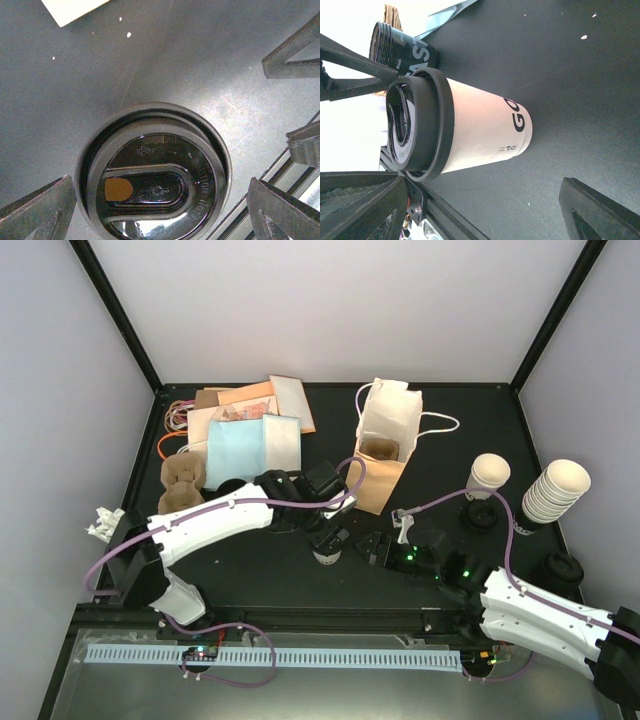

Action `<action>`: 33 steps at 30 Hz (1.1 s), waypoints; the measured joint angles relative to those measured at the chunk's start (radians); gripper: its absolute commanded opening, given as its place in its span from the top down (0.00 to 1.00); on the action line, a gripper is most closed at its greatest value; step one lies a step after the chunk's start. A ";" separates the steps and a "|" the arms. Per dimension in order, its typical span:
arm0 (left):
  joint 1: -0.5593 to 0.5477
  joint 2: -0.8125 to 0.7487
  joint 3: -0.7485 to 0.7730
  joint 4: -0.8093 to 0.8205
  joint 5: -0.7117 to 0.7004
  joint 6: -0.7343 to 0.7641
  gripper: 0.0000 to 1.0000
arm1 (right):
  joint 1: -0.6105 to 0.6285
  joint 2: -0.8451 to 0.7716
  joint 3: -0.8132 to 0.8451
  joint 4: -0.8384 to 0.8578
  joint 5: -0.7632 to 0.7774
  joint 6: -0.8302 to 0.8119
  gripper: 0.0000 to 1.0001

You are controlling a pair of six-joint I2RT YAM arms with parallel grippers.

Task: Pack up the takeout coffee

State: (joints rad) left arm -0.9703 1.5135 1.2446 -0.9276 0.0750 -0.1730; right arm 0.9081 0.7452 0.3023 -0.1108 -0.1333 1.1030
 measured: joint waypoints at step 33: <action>0.000 0.021 -0.006 -0.016 -0.021 0.019 0.27 | 0.000 0.193 -0.042 0.314 -0.087 0.134 0.31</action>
State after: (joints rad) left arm -0.9703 1.5341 1.2388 -0.9432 0.0540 -0.1535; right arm 0.9081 0.9382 0.2600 0.2031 -0.2207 1.2369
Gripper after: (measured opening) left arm 0.738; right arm 0.692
